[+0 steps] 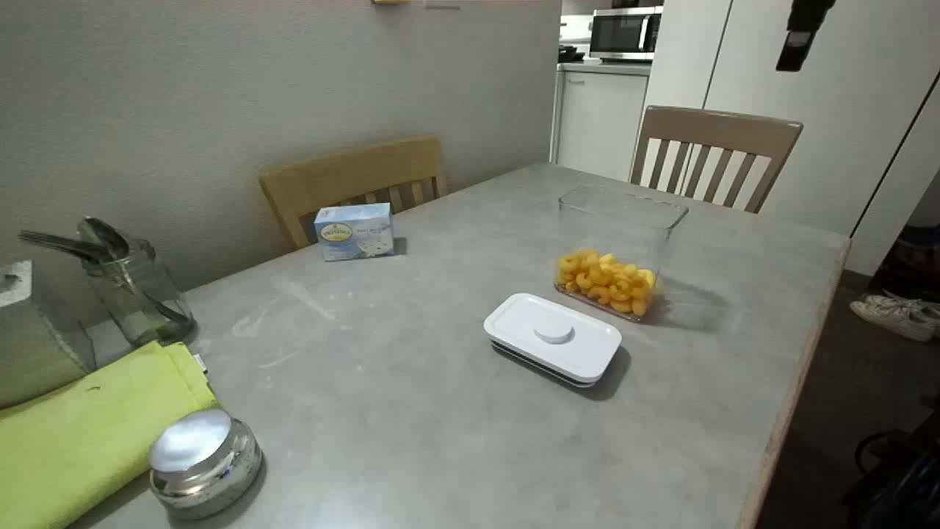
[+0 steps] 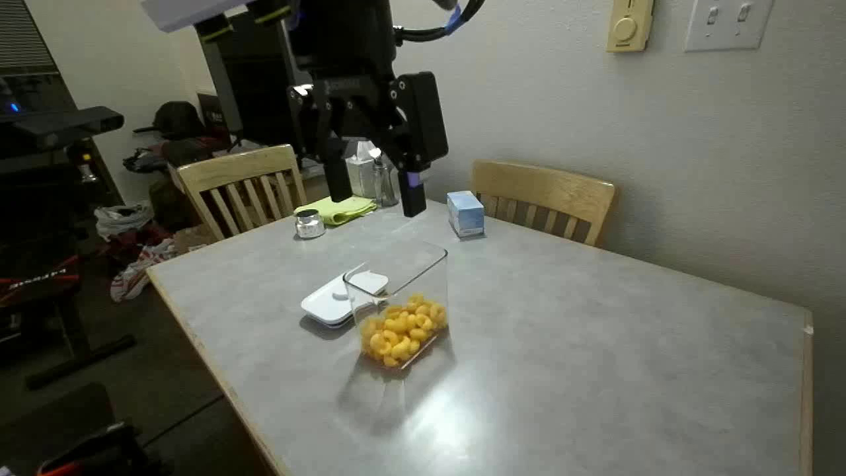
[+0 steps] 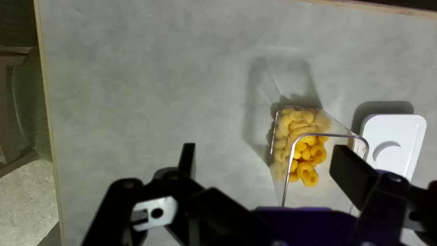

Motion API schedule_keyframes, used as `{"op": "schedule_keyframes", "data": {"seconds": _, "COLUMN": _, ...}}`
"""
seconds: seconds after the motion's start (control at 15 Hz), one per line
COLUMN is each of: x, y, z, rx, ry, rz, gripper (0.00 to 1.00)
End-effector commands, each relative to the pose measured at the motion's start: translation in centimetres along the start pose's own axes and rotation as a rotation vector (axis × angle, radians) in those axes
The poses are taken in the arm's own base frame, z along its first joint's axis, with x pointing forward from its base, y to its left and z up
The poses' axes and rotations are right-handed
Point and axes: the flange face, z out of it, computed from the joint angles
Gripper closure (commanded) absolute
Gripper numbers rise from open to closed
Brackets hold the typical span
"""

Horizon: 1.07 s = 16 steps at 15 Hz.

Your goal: Place the white lid on top of the food container

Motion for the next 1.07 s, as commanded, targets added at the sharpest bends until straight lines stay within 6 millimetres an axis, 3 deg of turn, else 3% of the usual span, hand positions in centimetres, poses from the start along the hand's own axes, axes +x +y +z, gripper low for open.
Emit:
{"op": "schedule_keyframes", "data": {"seconds": 0.0, "x": 0.0, "y": 0.0, "z": 0.0, "rx": 0.000, "ry": -0.001, "rz": 0.000, "gripper": 0.00}}
{"op": "schedule_keyframes", "data": {"seconds": 0.6, "x": 3.7, "y": -4.2, "z": 2.8, "rx": 0.002, "ry": -0.007, "rz": -0.076, "gripper": 0.00}}
{"op": "schedule_keyframes", "data": {"seconds": 1.0, "x": 8.3, "y": -8.1, "z": 7.1, "rx": -0.016, "ry": 0.022, "rz": -0.141, "gripper": 0.00}}
